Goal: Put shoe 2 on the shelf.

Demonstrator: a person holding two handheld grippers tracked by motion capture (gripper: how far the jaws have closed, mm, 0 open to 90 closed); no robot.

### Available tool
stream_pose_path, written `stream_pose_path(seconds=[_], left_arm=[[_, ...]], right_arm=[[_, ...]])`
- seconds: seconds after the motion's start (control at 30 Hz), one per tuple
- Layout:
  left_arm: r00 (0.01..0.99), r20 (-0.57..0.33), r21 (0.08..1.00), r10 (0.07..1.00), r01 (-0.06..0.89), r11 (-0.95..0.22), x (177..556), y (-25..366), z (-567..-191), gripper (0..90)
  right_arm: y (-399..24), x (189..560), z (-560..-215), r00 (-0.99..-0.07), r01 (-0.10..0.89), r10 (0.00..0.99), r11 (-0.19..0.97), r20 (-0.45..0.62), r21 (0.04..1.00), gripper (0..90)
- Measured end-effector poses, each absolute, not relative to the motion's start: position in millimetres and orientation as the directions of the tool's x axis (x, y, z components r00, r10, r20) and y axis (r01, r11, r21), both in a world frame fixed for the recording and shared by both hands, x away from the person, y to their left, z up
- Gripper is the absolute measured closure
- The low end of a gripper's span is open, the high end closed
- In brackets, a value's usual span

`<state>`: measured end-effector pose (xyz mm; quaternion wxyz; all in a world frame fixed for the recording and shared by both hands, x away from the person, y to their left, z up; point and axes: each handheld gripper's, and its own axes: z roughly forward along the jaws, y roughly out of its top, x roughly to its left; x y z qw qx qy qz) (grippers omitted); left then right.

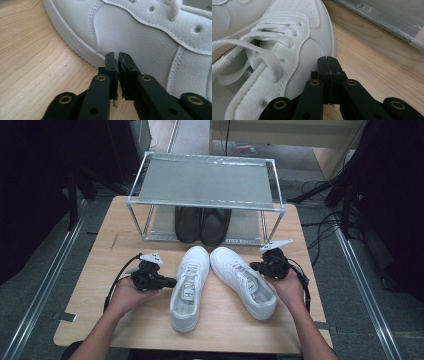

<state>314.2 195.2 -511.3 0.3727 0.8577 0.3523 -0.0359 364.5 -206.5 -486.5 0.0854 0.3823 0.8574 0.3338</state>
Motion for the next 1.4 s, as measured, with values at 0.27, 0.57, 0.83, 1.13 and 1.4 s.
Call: stream_pose_path(seconds=[0.27,0.57,0.83,1.13,1.4], left_arm=[[0.795,-0.322,0.617,0.514,0.588,-0.522,307,178,-512,85.1],[0.794,-0.322,0.62,0.516,0.589,-0.518,306,177,-513,85.2],[0.791,-0.346,0.617,0.505,0.597,-0.513,307,176,-514,85.7],[0.833,-0.343,0.638,0.435,0.546,-0.543,299,142,-517,85.9],[0.84,-0.342,0.65,0.42,0.535,-0.54,294,130,-519,86.8]], right_arm=[[-220,360,-477,-0.685,0.608,0.715,0.457,0.138,0.649,90.0],[-232,338,-477,-0.695,0.606,0.698,0.44,0.173,0.662,90.0],[-224,337,-479,-0.702,0.599,0.692,0.446,0.169,0.665,90.0],[-215,337,-481,-0.71,0.594,0.686,0.462,0.159,0.659,90.0],[-222,337,-473,-0.697,0.601,0.69,0.412,0.197,0.685,90.0]])
